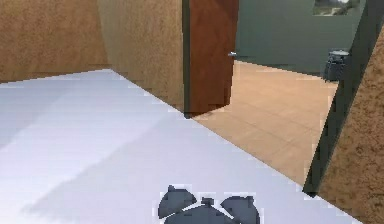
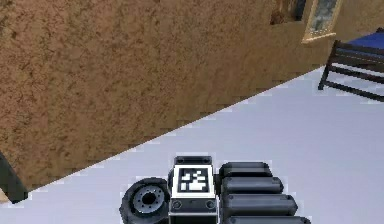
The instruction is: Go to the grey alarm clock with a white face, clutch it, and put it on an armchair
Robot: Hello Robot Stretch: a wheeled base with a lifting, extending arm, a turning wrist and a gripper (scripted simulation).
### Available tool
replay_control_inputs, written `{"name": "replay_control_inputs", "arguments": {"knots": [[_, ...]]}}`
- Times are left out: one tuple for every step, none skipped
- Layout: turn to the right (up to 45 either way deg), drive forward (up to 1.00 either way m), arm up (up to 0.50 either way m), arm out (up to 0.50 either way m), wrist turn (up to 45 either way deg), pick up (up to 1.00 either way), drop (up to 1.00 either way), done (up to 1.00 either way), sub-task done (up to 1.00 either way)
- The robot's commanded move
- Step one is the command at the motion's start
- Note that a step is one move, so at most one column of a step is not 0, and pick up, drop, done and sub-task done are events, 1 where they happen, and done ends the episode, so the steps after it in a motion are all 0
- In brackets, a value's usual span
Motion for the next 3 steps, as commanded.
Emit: {"name": "replay_control_inputs", "arguments": {"knots": [[45.0,0.00,0.00,0.00,0.0,0.00,0.00,0.00,0.00],[0.0,0.15,0.00,0.00,0.0,0.00,0.00,0.00,0.00],[-45.0,0.00,0.00,0.00,0.0,0.00,0.00,0.00,0.00]]}}
